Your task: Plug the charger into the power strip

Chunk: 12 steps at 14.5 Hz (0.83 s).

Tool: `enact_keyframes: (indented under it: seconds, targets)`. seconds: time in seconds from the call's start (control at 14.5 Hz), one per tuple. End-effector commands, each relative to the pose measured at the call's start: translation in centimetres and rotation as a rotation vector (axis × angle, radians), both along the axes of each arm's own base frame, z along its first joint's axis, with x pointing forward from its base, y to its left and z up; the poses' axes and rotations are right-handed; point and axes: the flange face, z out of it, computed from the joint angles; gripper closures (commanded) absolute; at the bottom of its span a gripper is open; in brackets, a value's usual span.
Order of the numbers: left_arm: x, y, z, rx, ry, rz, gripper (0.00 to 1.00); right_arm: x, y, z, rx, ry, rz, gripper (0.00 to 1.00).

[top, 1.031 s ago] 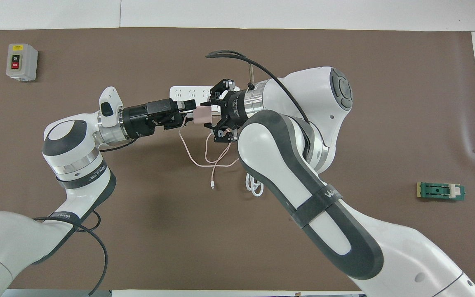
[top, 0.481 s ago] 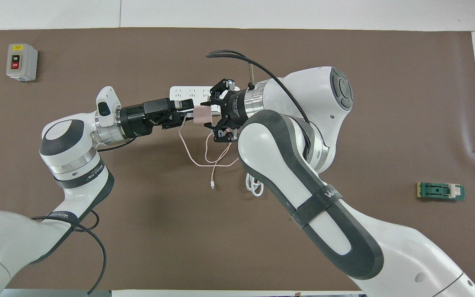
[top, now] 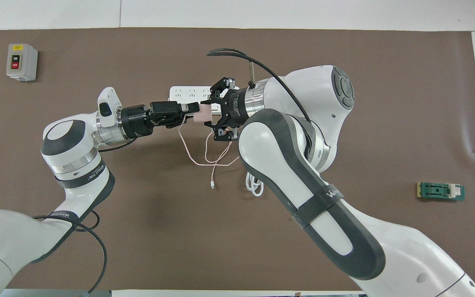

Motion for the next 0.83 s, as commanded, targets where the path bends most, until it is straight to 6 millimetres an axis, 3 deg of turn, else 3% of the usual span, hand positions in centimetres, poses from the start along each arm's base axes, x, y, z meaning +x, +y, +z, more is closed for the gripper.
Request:
enact_keyframes:
  seconds: [0.0,0.21,0.28,0.41,0.55,0.76]
  targets:
    - [0.1,-0.4,0.9,-0.012,-0.006,-0.011,1.0,0.4,-0.1,-0.2,-0.009,-0.005,0.0,1.0]
    - [0.4,-0.1,0.9,0.004,-0.027,-0.013,1.0,0.4,-0.1,-0.1,0.0,0.006,-0.008,1.0]
    - [0.6,0.3,1.0,0.015,-0.03,-0.004,1.0,0.5,-0.3,-0.1,-0.003,0.007,-0.012,0.01]
    - [1.3,1.4,1.5,0.106,-0.06,-0.008,1.0,0.8,-0.9,0.2,-0.001,0.006,-0.022,0.0]
    - [2.1,4.3,2.6,0.201,-0.098,0.021,1.0,1.5,-2.9,1.3,0.005,0.003,-0.044,0.0]
    - [4.0,11.3,4.7,0.432,-0.181,-0.008,1.0,2.6,-7.6,4.4,0.017,0.005,-0.08,0.0]
